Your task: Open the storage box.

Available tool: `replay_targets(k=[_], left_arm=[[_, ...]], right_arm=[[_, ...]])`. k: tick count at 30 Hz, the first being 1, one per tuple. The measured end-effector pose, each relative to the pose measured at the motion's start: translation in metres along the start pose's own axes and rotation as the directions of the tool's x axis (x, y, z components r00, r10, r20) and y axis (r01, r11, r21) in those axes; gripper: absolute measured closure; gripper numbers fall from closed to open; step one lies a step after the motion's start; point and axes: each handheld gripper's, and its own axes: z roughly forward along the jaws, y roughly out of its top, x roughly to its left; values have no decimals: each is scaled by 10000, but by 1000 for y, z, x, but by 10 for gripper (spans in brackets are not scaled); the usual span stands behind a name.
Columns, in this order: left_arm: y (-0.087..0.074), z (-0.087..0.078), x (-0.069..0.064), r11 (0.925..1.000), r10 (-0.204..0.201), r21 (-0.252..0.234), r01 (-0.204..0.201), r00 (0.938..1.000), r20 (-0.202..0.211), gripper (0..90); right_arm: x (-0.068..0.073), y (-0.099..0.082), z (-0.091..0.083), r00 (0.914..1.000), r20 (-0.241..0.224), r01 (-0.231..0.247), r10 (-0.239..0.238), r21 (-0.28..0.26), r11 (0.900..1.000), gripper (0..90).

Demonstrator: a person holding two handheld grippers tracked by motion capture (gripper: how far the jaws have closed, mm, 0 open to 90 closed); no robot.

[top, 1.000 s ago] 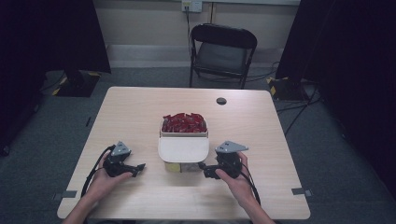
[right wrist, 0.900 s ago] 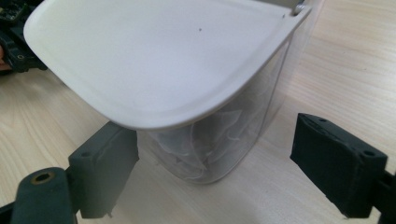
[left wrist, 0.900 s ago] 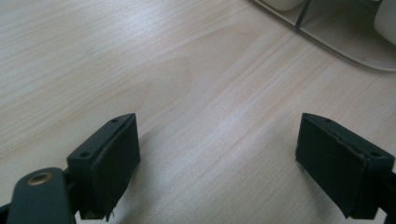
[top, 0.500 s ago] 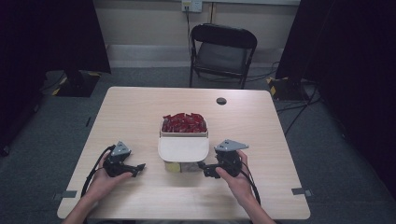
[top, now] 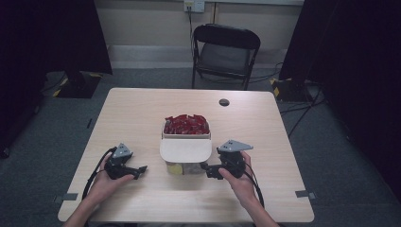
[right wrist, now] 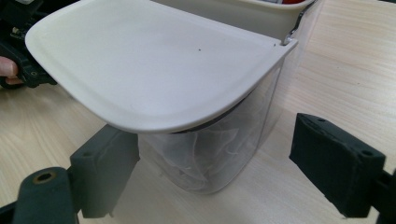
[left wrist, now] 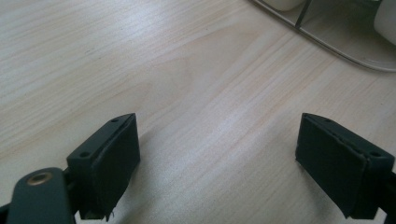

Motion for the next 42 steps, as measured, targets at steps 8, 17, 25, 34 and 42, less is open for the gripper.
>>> replay_targets(k=[8, 17, 25, 34, 42], left_arm=[[0, 0, 0, 10000, 4, 2, -4, 10000, -2, 132], [0, 0, 0, 10000, 22, 7, -22, 10000, -4, 132], [0, 0, 0, 10000, 4, -4, -4, 10000, 0, 132], [0, 0, 0, 10000, 7, -3, -7, 10000, 0, 132], [0, 0, 0, 10000, 4, -8, -4, 10000, 0, 132]], right_arm=[[0, 2, -1, 10000, 9, 0, 0, -39, 10000, 150], [0, 9, -1, 9999, -103, 36, -38, -177, 9998, 151], [0, 16, 1, 9998, -183, -5, 1, -226, 9997, 151], [-3, 25, 3, 9996, -251, -105, 94, -442, 9990, 151], [-6, 29, 6, 9992, -305, -284, 270, -464, 9985, 151]])
